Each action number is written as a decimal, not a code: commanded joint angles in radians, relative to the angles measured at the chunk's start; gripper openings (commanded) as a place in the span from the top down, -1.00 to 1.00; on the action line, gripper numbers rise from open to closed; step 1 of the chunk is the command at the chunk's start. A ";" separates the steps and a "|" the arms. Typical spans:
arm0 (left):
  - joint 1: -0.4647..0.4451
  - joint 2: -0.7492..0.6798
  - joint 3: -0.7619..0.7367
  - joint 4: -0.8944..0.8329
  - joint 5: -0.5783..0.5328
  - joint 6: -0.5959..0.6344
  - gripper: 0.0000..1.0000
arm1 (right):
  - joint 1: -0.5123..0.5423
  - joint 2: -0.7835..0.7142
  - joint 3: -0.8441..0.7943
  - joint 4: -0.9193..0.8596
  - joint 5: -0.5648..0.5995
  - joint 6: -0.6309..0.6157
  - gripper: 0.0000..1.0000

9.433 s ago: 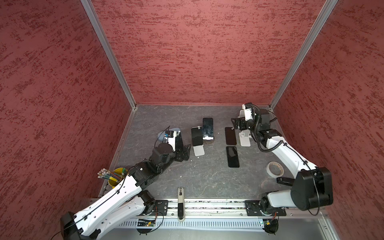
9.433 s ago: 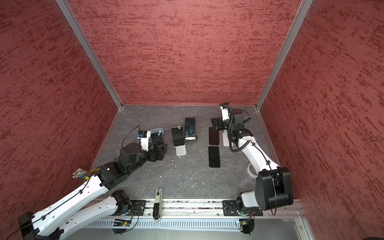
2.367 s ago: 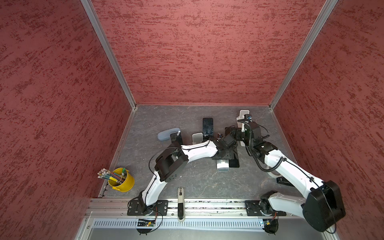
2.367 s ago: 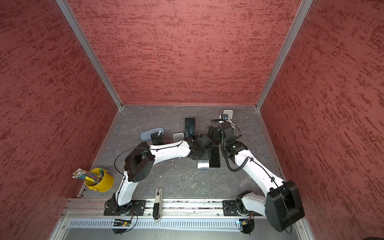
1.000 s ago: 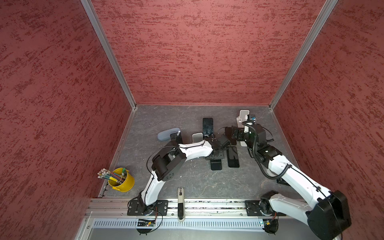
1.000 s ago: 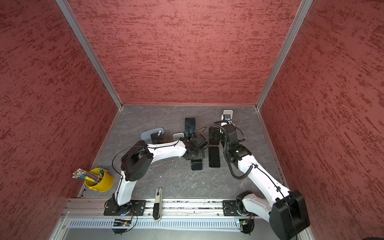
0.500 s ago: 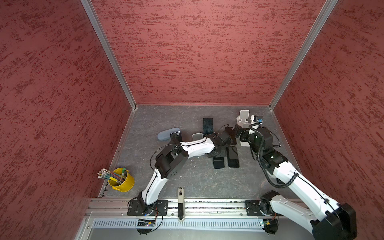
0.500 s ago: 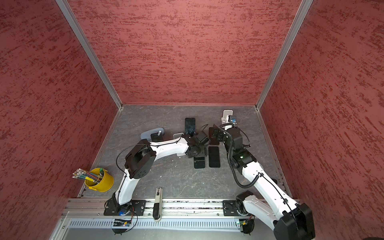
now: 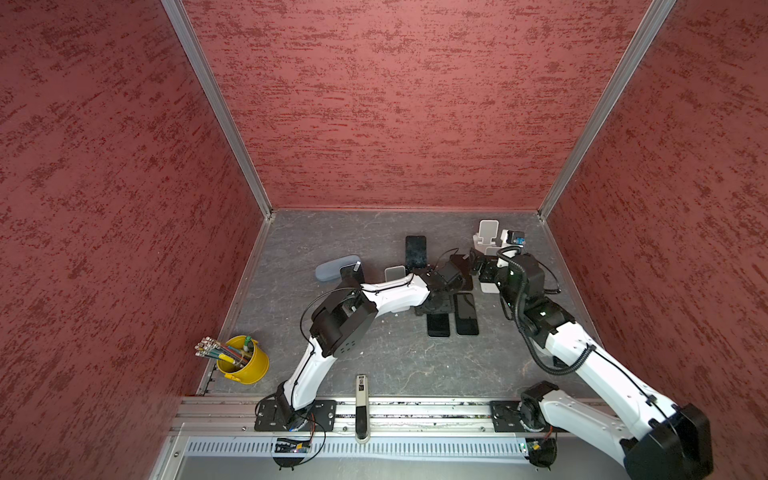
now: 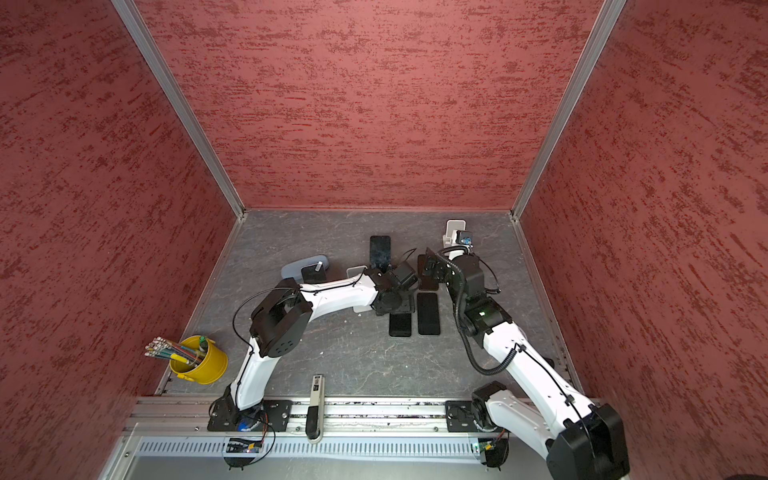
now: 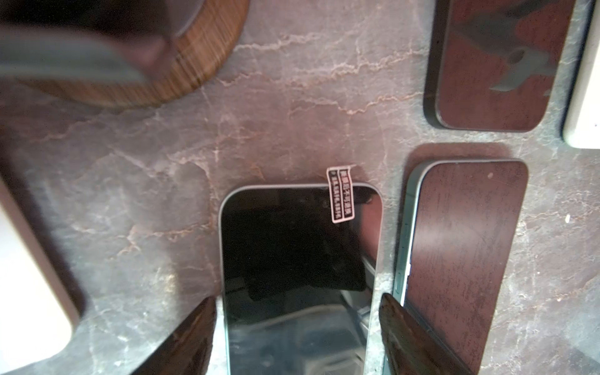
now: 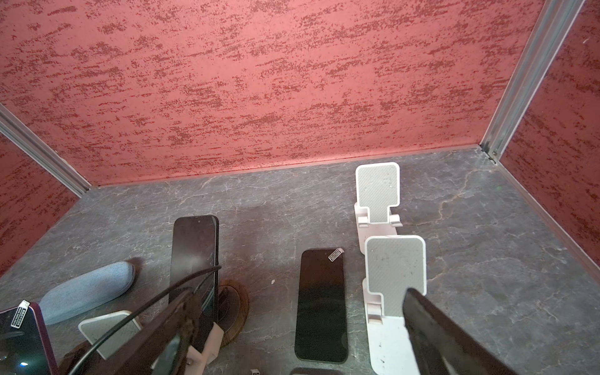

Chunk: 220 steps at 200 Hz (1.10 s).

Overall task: Remove the phone from the phone stand
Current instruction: 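Lay the phone flat on the table and open the left gripper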

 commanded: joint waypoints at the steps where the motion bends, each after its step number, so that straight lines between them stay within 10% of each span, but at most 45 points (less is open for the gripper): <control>1: 0.002 0.062 -0.015 -0.034 0.000 0.009 -0.58 | 0.007 -0.003 -0.012 0.031 0.008 0.011 -0.97; 220: -0.020 -0.047 -0.071 0.064 0.033 0.001 -0.62 | 0.006 0.031 -0.008 0.041 -0.010 0.018 -0.97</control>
